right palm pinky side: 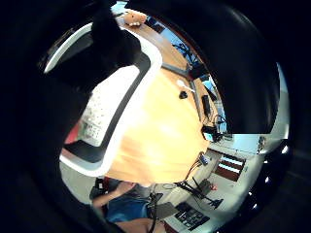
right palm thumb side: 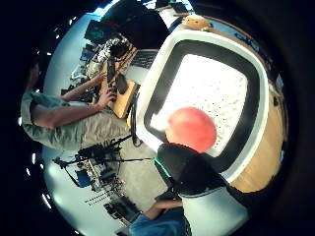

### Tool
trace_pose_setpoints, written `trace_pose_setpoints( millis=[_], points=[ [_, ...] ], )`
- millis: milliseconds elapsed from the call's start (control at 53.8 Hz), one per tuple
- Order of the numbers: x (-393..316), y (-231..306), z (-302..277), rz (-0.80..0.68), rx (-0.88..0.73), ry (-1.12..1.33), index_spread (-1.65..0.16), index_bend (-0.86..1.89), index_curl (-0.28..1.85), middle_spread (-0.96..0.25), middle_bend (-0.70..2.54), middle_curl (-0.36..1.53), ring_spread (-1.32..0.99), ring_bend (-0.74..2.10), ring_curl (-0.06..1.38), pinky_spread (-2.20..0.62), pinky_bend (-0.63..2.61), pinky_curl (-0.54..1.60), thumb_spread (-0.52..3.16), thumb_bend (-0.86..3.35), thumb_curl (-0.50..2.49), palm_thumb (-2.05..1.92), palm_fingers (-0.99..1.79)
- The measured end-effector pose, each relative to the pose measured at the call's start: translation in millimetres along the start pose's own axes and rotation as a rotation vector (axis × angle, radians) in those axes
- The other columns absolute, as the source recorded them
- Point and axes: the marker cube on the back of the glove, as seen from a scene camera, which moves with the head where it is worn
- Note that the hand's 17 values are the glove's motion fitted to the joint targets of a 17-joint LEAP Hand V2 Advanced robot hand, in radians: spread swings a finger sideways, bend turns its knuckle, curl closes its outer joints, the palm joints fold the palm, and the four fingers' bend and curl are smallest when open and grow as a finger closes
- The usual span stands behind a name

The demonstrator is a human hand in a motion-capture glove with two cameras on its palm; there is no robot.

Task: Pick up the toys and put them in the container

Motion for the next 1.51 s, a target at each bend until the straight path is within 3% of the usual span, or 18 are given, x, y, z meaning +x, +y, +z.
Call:
trace_pose_setpoints(
  millis=[539,763,1098,1507],
  points=[
    [20,17,-9,0.008,0.030,0.041,-0.29,0.10,0.15,-0.01,0.19,0.38,-0.02,0.60,0.33,0.03,1.19,0.32,1.10,-0.02,0.38,0.01,-0.11],
    [89,81,-21,0.068,0.079,0.079,-0.29,0.10,0.15,-0.01,0.19,0.38,-0.03,0.62,0.33,0.03,1.19,0.32,1.10,-0.02,0.37,0.01,-0.10],
    [250,219,6,0.378,0.064,0.038,-0.29,0.12,0.16,-0.01,0.19,0.38,-0.04,0.65,0.32,0.02,1.19,0.33,1.10,-0.02,0.36,0.01,-0.06],
    [285,243,8,0.421,0.080,-0.047,-0.29,0.13,0.19,0.00,0.20,0.39,-0.05,0.66,0.31,0.02,1.17,0.33,1.11,-0.03,0.35,-0.01,-0.07]
  ],
)
